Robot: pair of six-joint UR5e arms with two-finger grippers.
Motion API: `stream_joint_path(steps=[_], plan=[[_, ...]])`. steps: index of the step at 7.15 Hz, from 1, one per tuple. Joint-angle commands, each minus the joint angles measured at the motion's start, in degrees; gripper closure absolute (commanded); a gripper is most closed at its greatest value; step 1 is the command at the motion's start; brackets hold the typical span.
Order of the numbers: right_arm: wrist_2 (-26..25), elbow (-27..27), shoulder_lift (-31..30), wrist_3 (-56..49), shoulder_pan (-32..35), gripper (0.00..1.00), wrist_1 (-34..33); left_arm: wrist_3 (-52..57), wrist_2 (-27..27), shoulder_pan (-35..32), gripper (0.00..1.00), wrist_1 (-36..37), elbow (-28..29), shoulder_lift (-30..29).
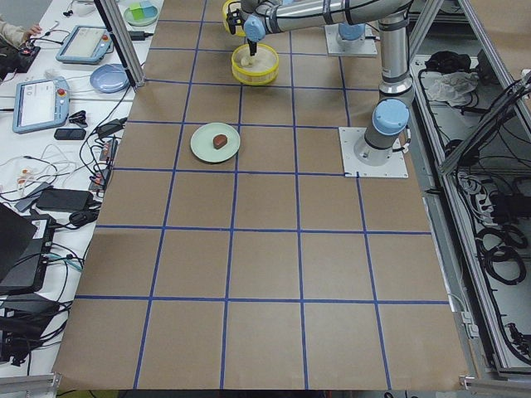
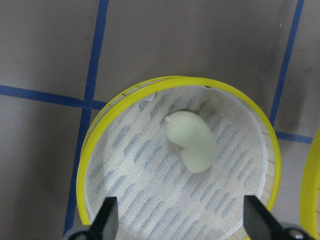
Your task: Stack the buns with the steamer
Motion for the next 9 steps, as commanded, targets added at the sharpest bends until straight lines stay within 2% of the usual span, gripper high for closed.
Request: stream_joint_path(steps=[1,2,3,5,6,7,9], plan=[[0.65,0.09,0.00,4.30,1.96,1.00,2.79,1.61,0.48,3.49,0.00,-0.68,0.60,1.93],[0.56,0.09,0.00,6.67,4.41,1.00,2.89,10.58,7.01,8.47,0.00,-1.55,-0.09,3.34],[0.39,0.09,0.00,10.52,7.91,1.00,2.98,18.77,8.90,13.48,0.00,-3.04,-0.19,3.70],[1.00,1.31,-1.41,11.17,12.50,1.00,1.85,31.52,8.92,24.55,0.00,-4.81,-0.10,4.93],[0.91,3.23,-1.32,10.48,13.73,1.00,-1.29,38.99,8.75,29.74,0.00,-5.07,-0.36,4.85],[0.91,5.60,-1.32,9.77,15.05,1.00,-6.28,44.02,8.40,33.01,0.00,-5.25,-1.14,3.80],[0.48,6.07,-0.45,8.11,16.21,1.00,-8.27,46.79,8.66,35.24,0.00,-1.59,-2.65,0.29]])
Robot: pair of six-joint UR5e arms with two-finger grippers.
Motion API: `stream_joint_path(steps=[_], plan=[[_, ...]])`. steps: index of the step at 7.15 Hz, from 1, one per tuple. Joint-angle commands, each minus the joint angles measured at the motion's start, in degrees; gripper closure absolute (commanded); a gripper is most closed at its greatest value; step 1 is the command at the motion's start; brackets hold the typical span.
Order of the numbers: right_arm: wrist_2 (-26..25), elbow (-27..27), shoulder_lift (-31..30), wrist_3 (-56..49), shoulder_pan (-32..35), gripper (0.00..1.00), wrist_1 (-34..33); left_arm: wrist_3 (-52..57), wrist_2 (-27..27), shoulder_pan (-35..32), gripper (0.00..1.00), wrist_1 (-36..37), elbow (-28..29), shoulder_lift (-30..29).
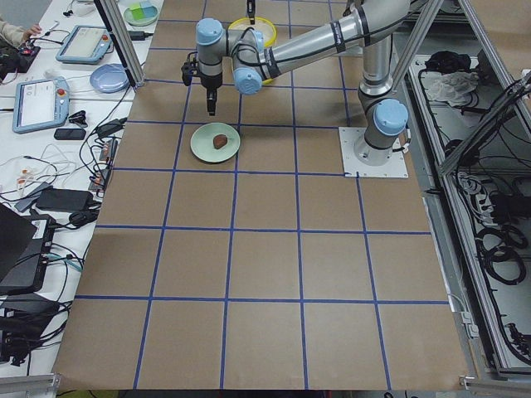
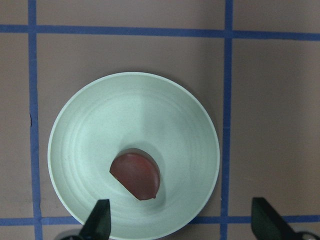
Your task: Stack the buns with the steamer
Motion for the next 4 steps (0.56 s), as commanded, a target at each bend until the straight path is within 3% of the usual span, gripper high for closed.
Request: stream_joint_path(steps=[1,4], plan=[[0.00,0.47,0.79,-2.09,0.79,1.00,-1.67,2.12,0.47,1.91,0.00,5.15,-0.85,-4.36],[-0.18,0.39,1.85,-2.44,2.72,1.00,-1.85,2.12,-0.05,3.23,0.00,5.88,-2.52,-8.24]])
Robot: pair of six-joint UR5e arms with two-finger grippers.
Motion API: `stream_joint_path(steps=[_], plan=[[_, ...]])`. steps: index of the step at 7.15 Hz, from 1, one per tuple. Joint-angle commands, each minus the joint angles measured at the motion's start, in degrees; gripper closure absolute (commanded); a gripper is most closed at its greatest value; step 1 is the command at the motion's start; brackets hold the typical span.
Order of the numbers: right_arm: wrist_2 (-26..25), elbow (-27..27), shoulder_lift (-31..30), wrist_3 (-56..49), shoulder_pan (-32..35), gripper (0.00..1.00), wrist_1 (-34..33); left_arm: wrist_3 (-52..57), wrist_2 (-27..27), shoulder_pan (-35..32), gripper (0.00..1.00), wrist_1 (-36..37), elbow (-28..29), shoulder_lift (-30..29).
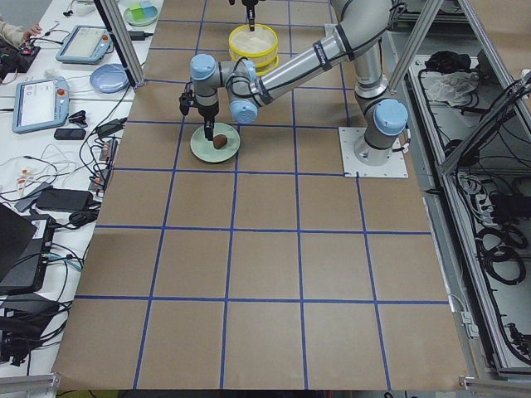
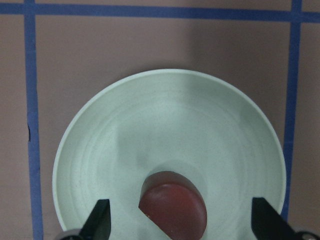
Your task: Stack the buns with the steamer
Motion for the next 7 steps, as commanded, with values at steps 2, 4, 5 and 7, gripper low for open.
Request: stream_joint_path(steps=[2,4,5,7], plan=[[-0.69,-0.03,0.92,-0.11,1.49,1.00,-0.30,-1.21,-0.38,0.69,0.02,-0.55,-0.92,-2.59],[-0.69,-0.12,1.97,0.06,1.67,1.00,-2.31,-1.49,-0.55,0.77,0.48,-1.25,-1.53,-2.24],[-0.69,-0.12,2.15,-0.02,2.11,1.00,-2.84,-0.96,-0.55,0.77,0.75,-0.91,-1.89,-2.33],[-1.82,-0.03,2.24,-0.02,2.11,1.00,-3.03,-0.61,-0.38,0.95,0.87,-1.16,-1.98,-0.94]])
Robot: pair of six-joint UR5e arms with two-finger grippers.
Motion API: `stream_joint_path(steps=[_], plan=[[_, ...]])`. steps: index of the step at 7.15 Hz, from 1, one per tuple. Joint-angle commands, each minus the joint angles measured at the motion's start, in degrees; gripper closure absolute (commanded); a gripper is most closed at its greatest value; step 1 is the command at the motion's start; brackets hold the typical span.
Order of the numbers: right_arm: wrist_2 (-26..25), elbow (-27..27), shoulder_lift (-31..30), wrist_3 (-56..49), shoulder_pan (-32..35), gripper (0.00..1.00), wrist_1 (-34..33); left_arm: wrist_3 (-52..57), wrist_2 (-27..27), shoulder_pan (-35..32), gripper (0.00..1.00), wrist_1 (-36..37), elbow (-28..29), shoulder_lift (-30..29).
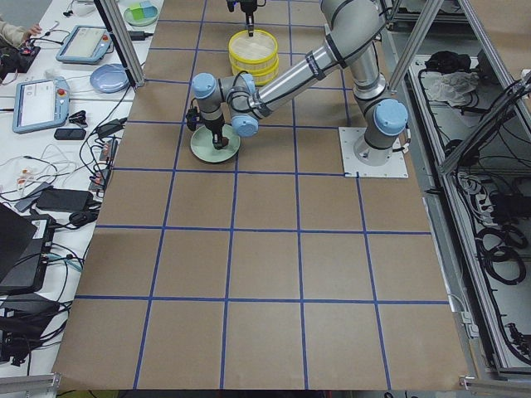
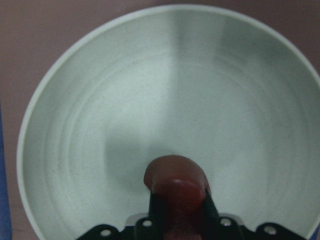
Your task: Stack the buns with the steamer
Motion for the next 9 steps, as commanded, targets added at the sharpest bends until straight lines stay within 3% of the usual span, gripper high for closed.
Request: stream_joint_path(steps=[1,5,9], plan=[[-0.88,0.24,-0.01,-0.09,0.15,1.00,-0.13,0.23,0.13,0.03,0.88,-0.28,0.14,2.63],[-0.79,0.94,-0.01,-1.14,0.32,1.00,-0.13,-0.65,0.13,-0.94,0.87,-6.68,1.11,9.05],[-0.88,1.38,-0.27,-1.85,0.50,1.00,-0.13,-1.34,-2.06,-1.20,0.87,-18.71,2.95,18.62]])
